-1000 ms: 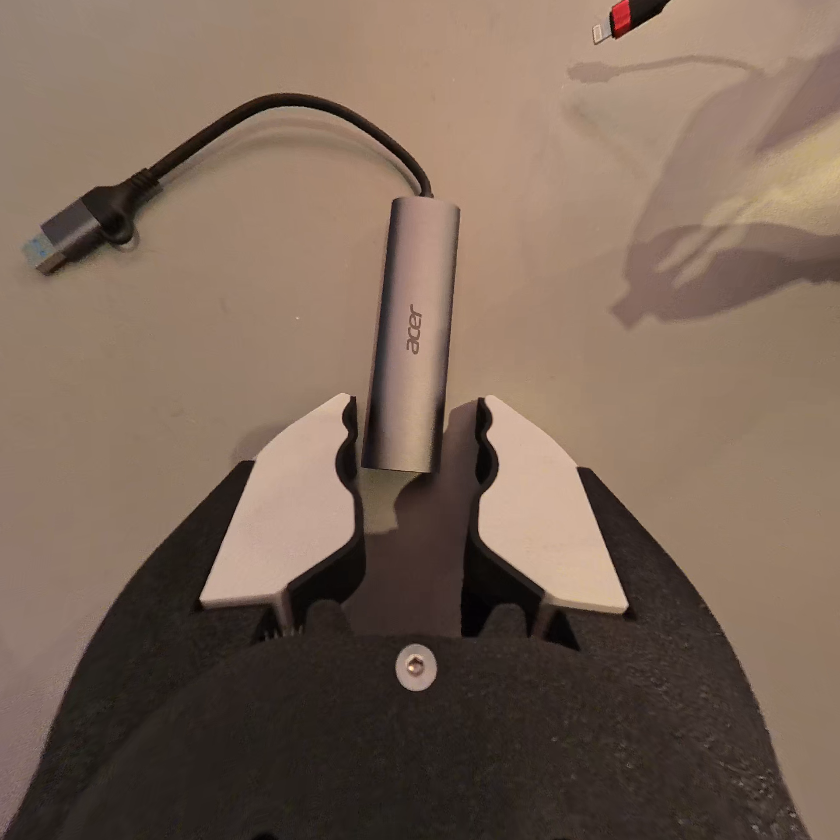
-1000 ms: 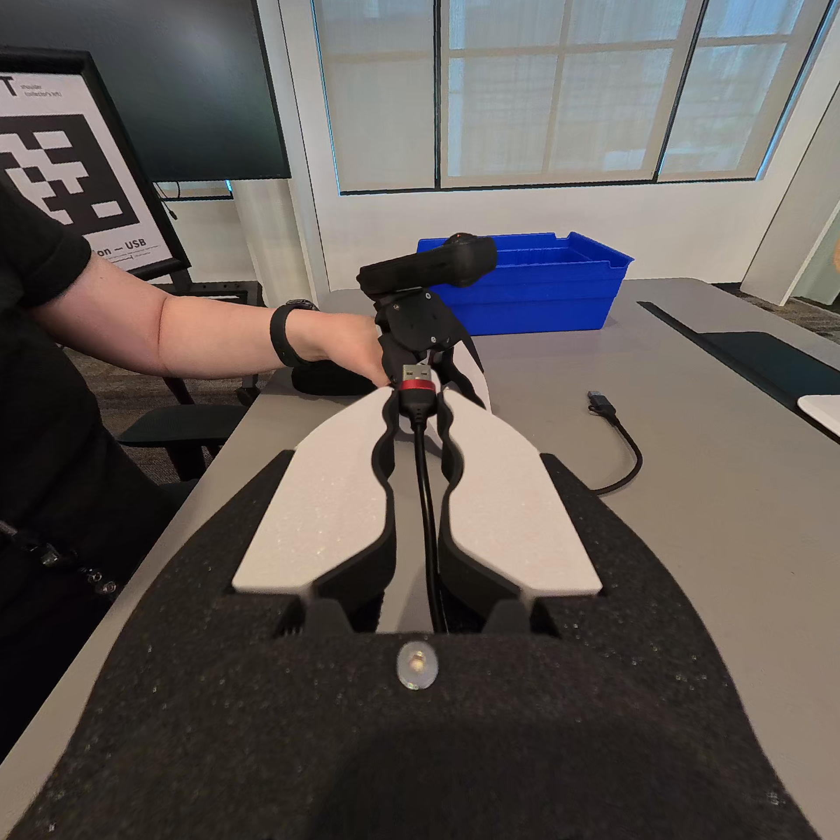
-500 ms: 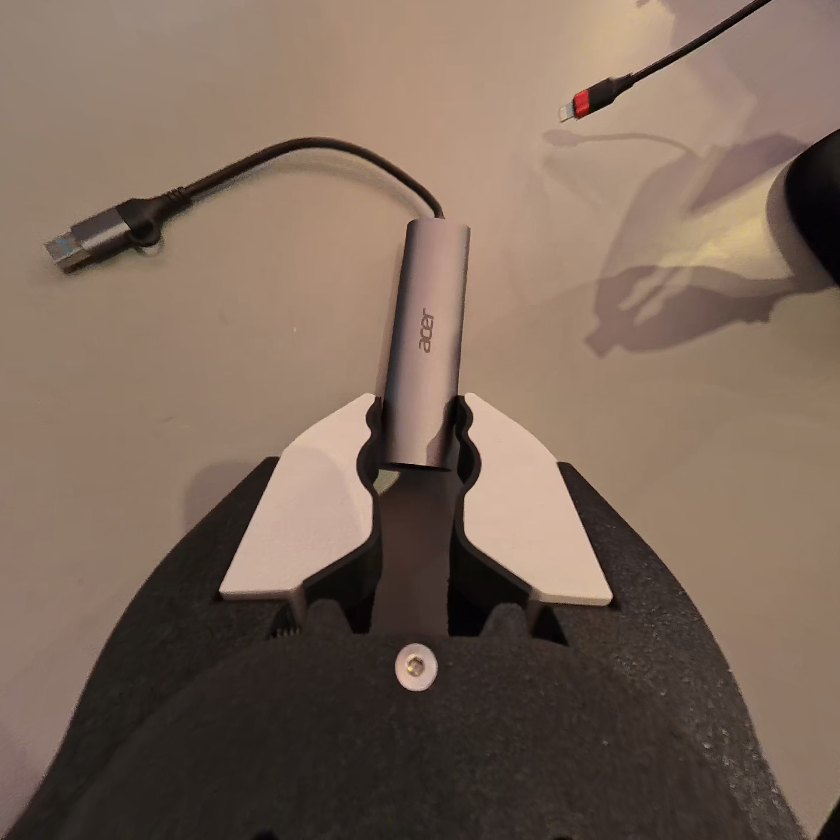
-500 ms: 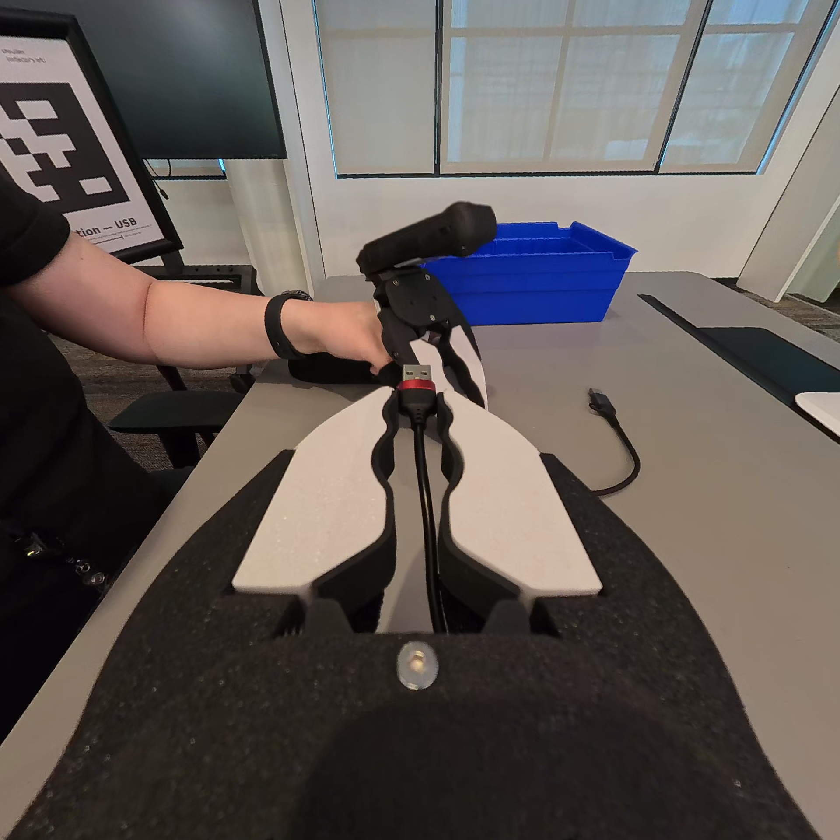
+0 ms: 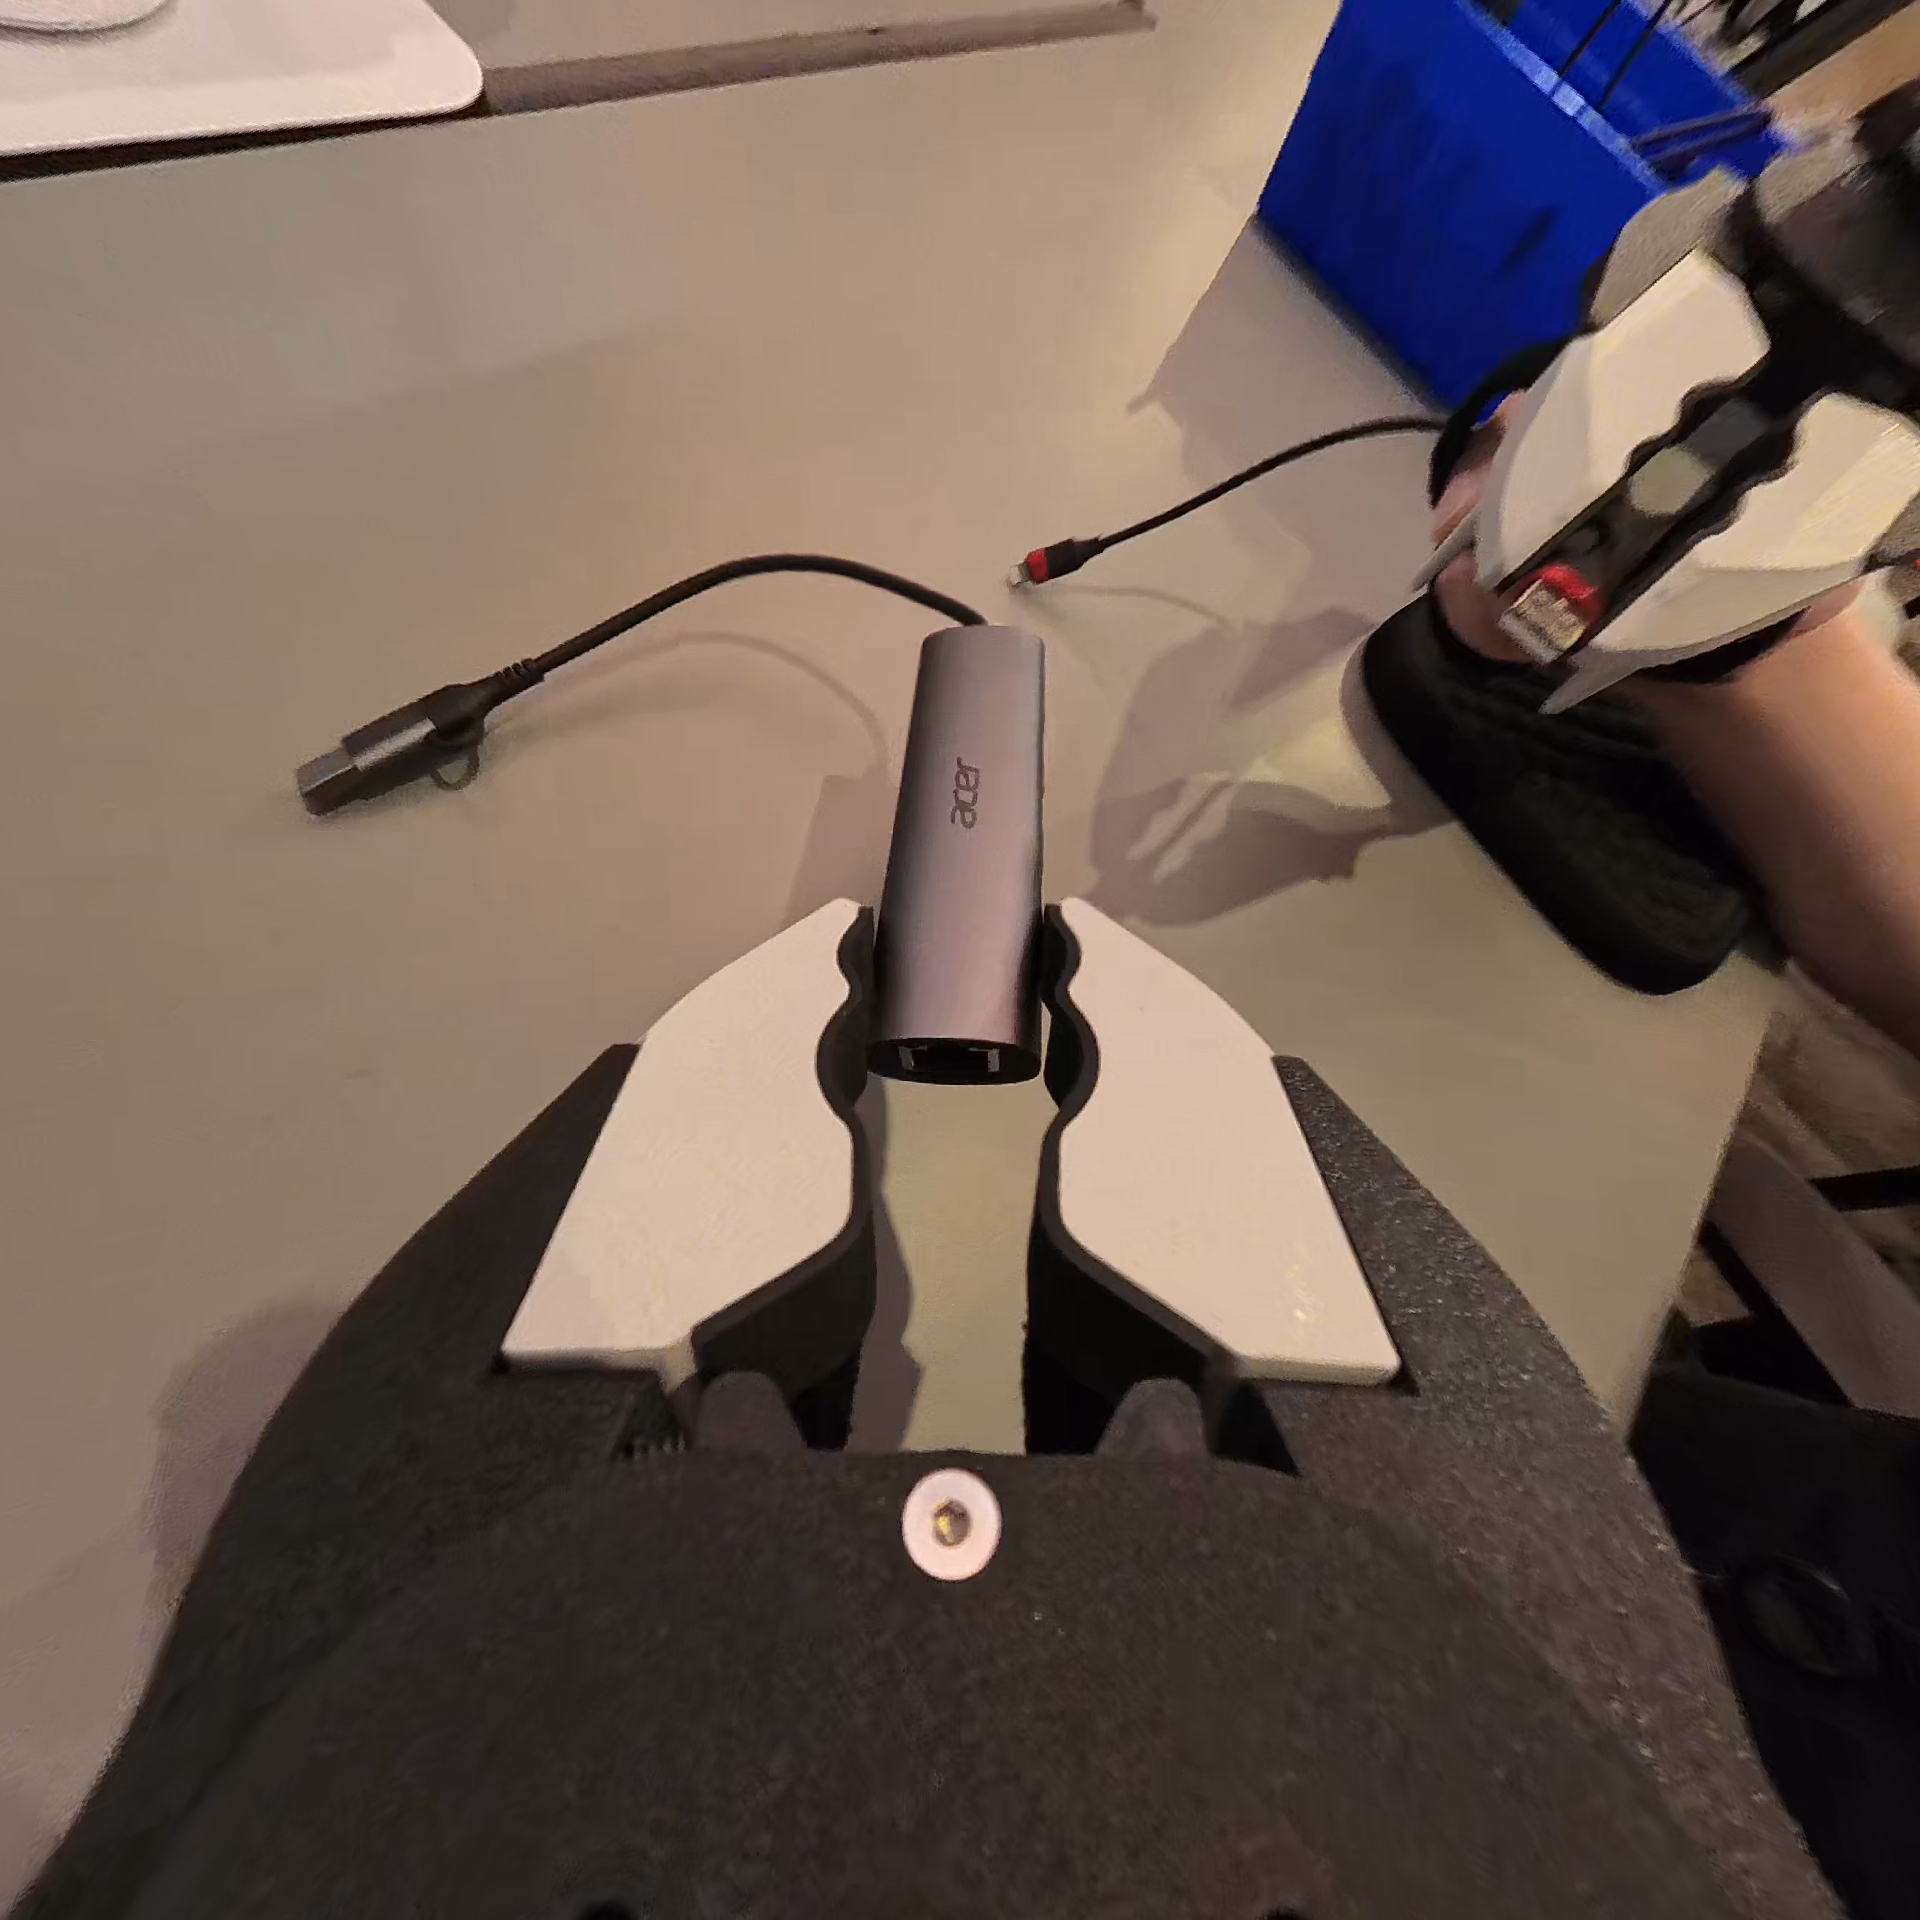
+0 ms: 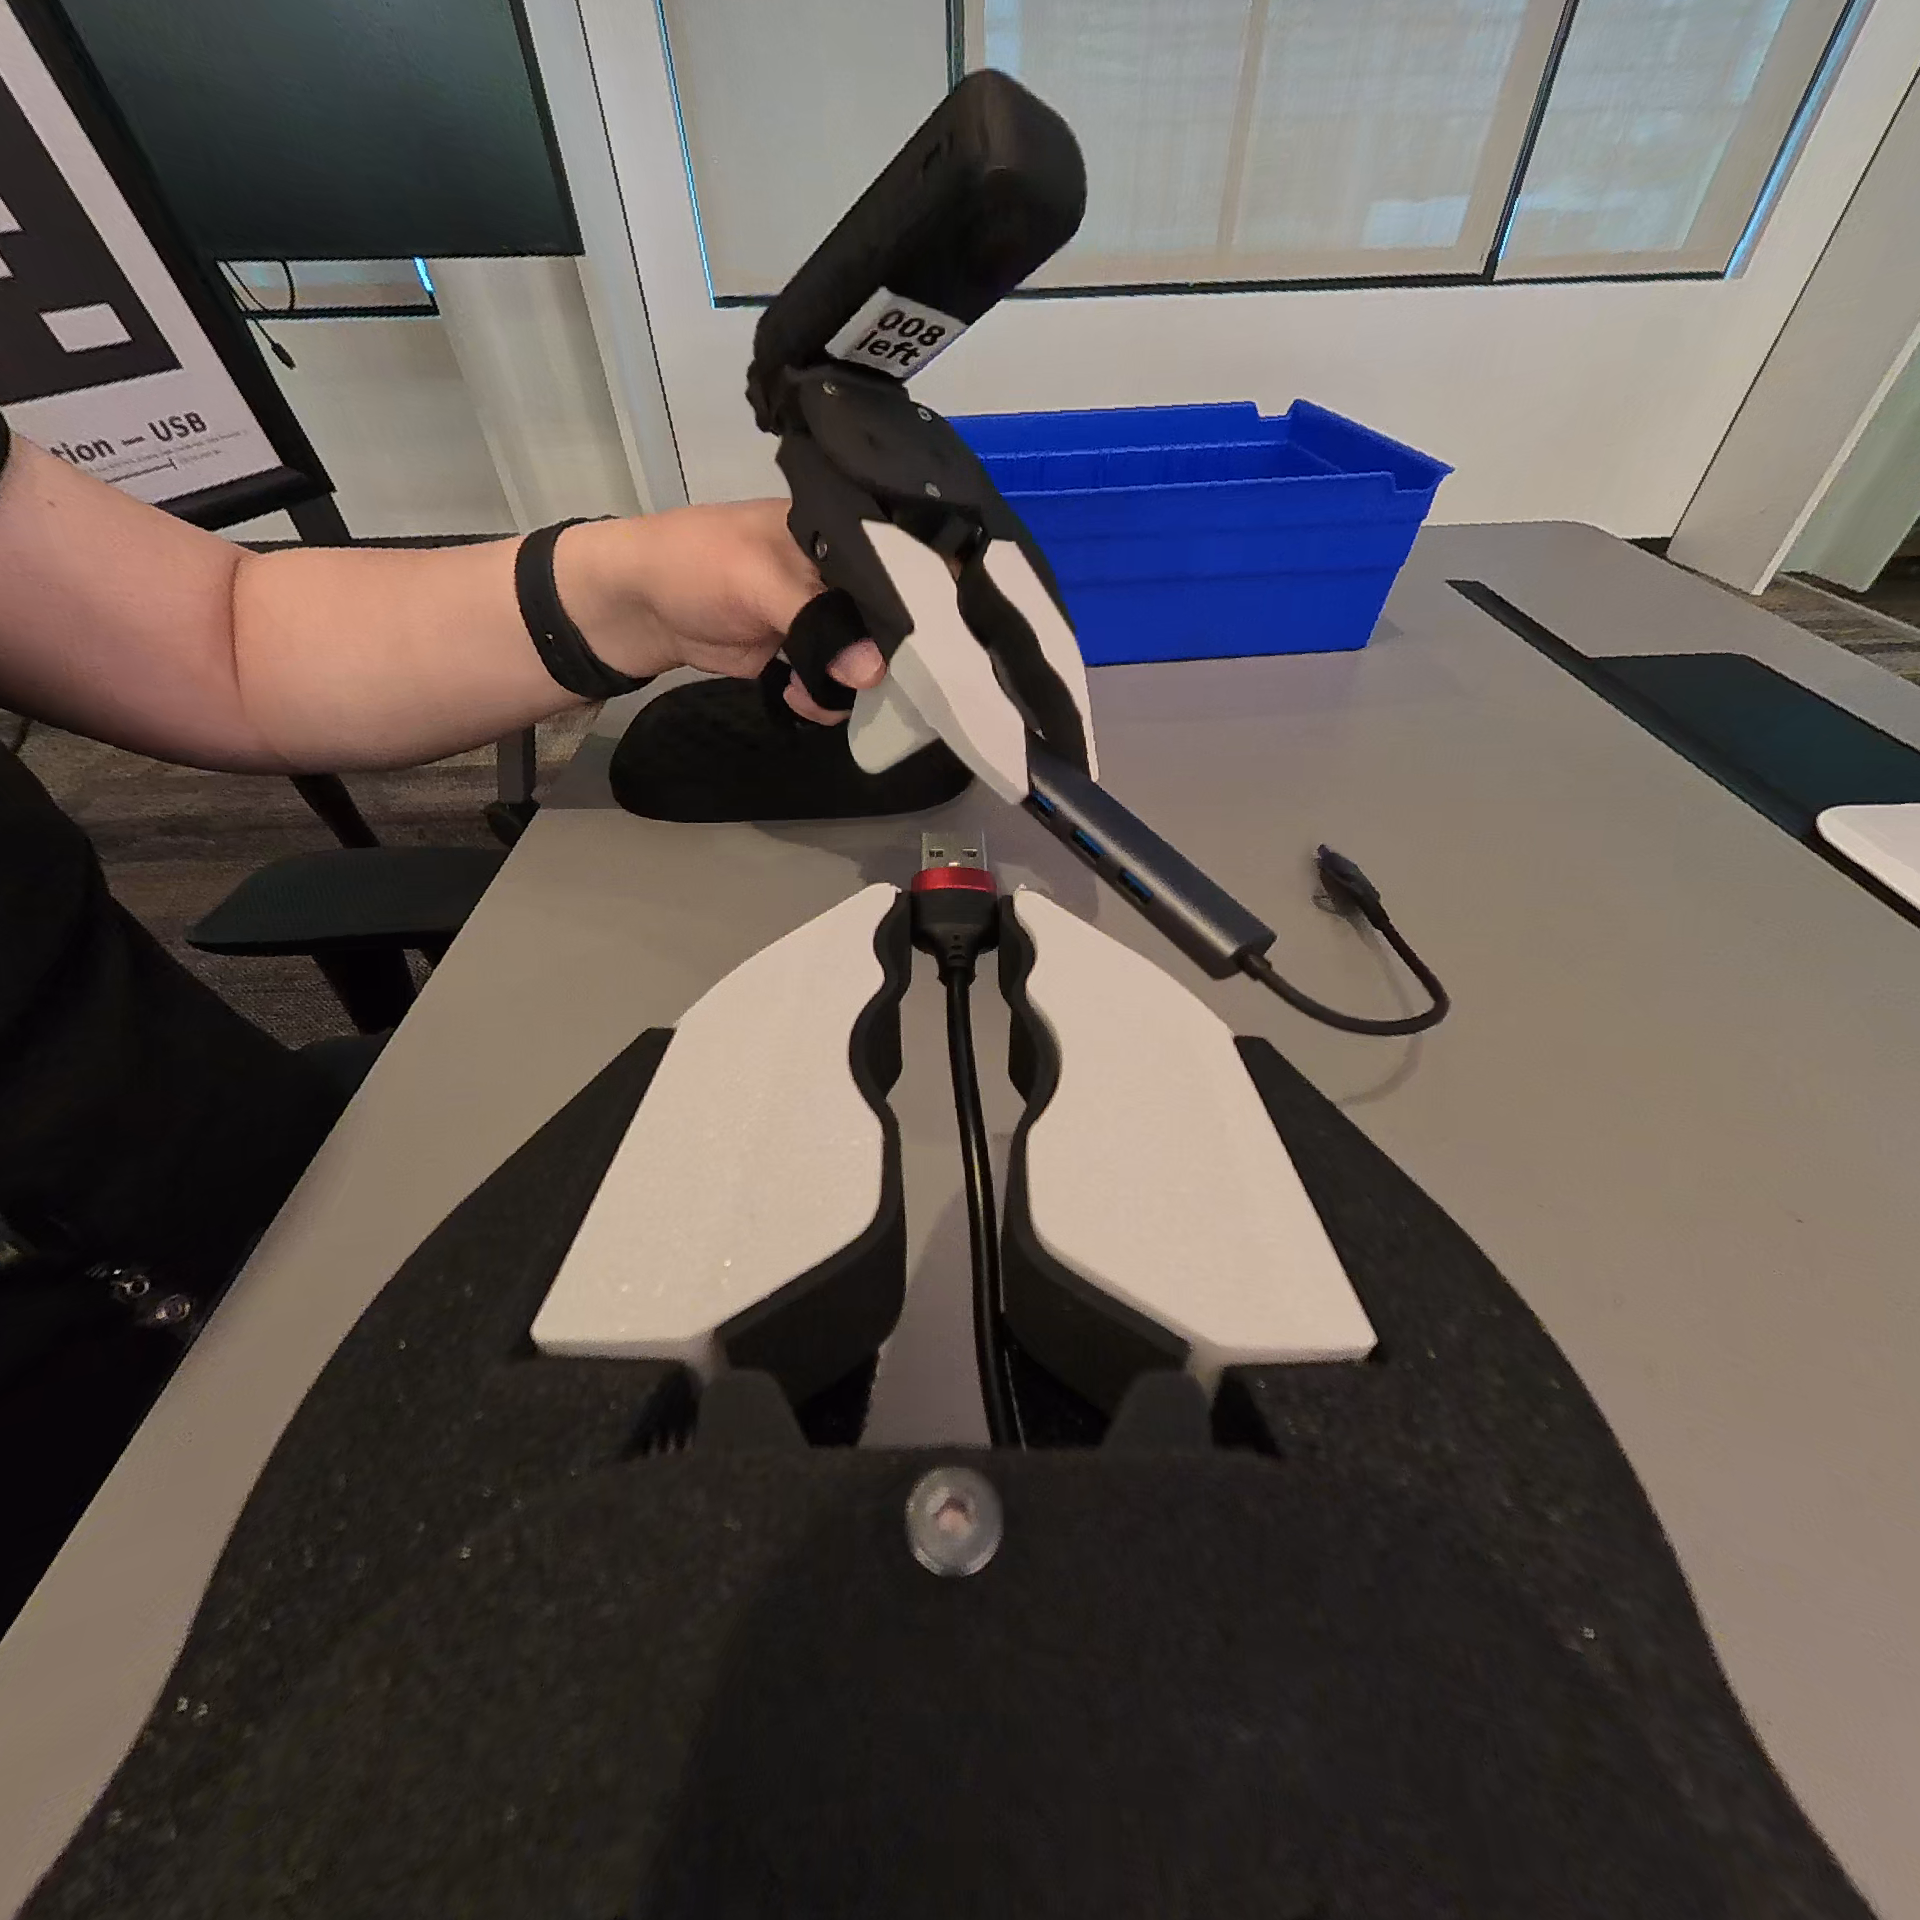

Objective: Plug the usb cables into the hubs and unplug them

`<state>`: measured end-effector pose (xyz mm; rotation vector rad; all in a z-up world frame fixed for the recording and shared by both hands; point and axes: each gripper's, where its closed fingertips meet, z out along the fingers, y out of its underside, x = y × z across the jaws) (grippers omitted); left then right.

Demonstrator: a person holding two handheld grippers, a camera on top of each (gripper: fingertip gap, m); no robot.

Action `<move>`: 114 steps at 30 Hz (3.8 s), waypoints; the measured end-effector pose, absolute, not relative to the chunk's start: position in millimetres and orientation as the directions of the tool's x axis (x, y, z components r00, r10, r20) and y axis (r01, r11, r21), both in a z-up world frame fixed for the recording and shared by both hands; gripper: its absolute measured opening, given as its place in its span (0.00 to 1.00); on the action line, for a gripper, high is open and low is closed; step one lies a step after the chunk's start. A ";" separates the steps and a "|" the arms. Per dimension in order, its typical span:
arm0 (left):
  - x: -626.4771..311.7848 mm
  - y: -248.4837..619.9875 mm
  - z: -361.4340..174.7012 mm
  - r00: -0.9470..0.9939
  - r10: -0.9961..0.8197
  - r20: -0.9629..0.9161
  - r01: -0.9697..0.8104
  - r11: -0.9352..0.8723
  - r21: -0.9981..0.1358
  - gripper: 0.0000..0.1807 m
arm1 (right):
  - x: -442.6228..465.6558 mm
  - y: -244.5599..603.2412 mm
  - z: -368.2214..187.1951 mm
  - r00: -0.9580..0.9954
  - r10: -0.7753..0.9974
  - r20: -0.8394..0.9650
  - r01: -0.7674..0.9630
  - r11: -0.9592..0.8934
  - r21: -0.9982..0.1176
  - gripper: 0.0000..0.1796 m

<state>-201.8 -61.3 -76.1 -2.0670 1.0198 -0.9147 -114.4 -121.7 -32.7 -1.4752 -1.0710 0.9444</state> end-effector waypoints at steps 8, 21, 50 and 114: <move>-204.2 -51.9 -49.6 0.350 -0.798 0.492 -0.231 -0.582 -0.780 0.17 | -111.2 -116.0 -31.7 0.327 0.945 -0.031 0.127 -0.076 -0.989 0.08; -161.2 -16.8 -8.6 0.352 -0.884 0.307 -0.229 -0.399 -0.888 0.17 | -80.0 -72.4 -11.0 0.605 0.796 -0.001 0.122 -0.094 -0.988 0.08; -137.1 -26.3 -31.4 0.507 -0.849 0.149 -0.188 -0.277 -0.942 0.16 | -102.9 -40.3 -33.9 0.816 0.575 0.066 0.216 -0.196 -0.957 0.08; -152.9 -39.0 -151.2 0.541 -0.840 0.035 -0.561 -0.392 -0.729 0.39 | -68.9 -42.6 -50.0 0.857 0.513 0.045 0.201 -0.252 -0.947 0.08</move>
